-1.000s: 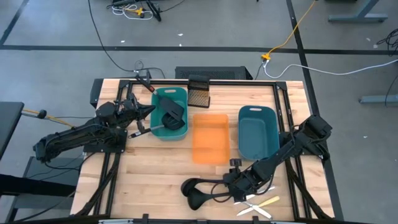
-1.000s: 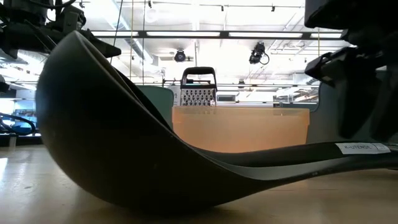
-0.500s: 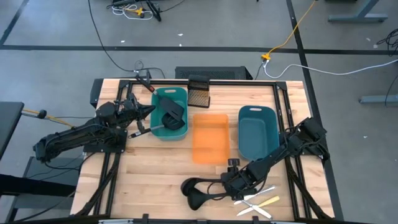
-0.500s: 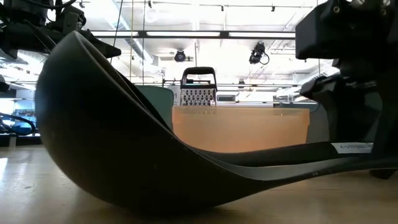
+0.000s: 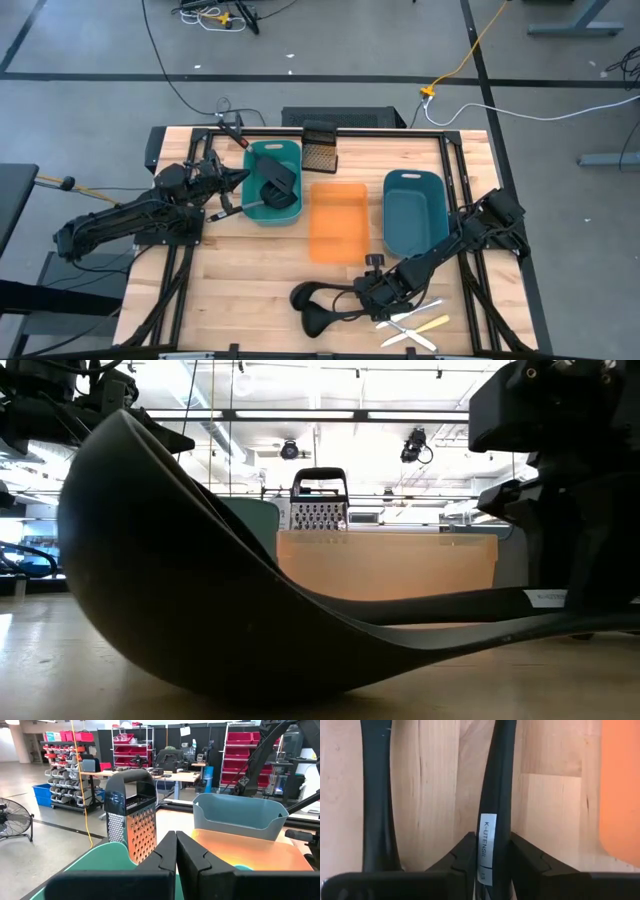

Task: Pick & Place Kitchen Items
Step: Adjust the top black serving spoon

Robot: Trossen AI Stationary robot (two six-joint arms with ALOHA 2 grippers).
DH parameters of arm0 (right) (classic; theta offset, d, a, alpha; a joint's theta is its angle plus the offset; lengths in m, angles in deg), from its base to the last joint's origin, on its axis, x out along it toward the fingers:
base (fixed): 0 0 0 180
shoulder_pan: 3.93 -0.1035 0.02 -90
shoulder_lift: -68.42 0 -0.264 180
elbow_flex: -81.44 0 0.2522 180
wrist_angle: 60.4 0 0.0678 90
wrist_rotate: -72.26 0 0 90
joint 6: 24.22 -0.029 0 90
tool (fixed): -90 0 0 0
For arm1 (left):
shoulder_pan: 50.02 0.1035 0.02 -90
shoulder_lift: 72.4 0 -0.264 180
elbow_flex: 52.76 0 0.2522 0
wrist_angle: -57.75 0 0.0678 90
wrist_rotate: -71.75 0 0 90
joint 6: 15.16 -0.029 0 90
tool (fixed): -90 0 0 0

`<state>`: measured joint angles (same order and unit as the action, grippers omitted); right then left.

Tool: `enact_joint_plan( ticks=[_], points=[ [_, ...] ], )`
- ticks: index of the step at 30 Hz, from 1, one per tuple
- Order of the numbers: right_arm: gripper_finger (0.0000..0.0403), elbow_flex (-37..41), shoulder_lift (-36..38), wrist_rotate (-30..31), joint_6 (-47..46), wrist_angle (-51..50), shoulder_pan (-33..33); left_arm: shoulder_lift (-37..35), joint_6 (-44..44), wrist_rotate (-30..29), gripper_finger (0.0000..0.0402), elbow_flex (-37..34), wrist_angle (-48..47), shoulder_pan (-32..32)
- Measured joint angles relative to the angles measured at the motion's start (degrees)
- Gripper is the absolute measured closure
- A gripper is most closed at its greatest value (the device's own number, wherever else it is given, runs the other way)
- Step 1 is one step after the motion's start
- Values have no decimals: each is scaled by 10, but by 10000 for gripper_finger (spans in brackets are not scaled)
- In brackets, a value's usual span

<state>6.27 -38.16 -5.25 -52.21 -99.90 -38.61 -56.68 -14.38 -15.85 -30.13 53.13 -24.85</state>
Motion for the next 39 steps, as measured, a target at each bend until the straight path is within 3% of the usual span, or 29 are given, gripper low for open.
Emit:
enact_joint_plan(
  ticks=[9, 13, 30, 39],
  points=[
    [291, 0, 0, 1, -15, -9, 0, 0, 0, 0, 394, 0, 0, 0],
    [307, 0, 1, 0, -9, -9, 0, 0, 0, 0, 394, 0, 0, 0],
    [306, 1, 1, 5, 25, 44, 25, 0, -1, 0, 394, 0, 0, 0],
    [239, 1, 5, -22, 30, 17, 30, 0, 0, 0, 394, 0, 0, 0]
  ],
)
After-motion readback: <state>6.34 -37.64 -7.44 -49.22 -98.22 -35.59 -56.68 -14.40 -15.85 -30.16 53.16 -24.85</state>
